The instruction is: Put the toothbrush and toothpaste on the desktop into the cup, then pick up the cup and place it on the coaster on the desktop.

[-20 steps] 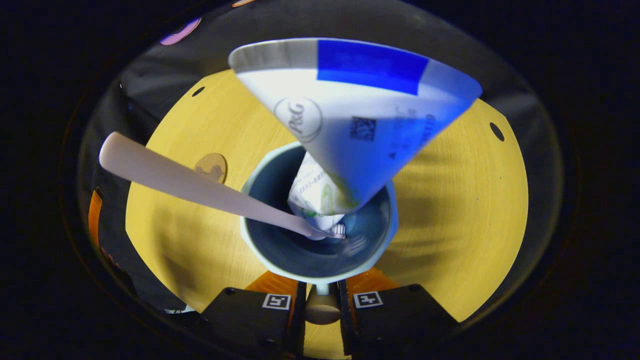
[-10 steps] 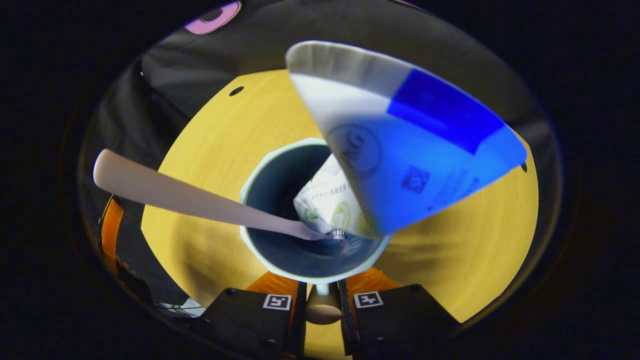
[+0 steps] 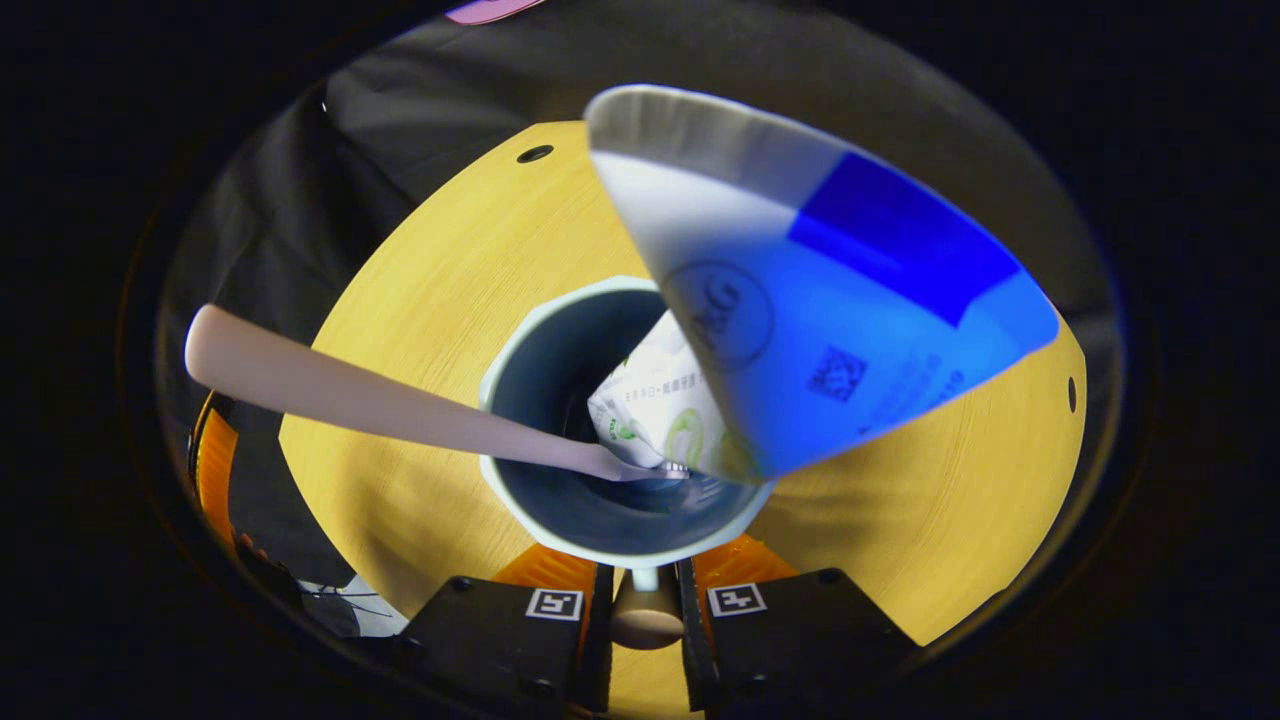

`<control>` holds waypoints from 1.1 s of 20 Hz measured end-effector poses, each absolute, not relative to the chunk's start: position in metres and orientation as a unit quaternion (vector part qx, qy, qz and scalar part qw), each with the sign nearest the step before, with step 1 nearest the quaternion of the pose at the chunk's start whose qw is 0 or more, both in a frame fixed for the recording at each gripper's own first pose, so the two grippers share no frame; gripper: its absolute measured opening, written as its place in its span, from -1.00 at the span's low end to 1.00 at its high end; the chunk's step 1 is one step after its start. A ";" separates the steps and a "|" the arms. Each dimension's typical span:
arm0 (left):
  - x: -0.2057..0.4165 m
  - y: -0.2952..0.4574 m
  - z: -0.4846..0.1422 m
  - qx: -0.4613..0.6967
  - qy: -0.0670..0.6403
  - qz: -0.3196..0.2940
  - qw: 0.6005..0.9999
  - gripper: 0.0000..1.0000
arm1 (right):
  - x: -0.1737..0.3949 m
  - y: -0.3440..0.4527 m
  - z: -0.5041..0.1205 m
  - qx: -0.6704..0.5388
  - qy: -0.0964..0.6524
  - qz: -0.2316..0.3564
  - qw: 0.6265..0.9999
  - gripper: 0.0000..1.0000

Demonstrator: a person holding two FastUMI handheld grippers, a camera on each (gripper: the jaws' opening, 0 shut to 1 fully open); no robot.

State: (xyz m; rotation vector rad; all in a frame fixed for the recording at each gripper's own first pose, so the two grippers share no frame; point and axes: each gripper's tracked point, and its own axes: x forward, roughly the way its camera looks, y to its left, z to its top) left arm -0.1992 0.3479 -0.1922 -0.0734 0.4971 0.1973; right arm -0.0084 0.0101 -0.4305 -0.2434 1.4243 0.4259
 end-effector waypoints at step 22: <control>-0.129 0.201 -0.138 -0.035 0.207 -0.053 0.976 0.89 | 0.035 -0.083 -0.215 -0.018 0.347 0.169 0.922 0.95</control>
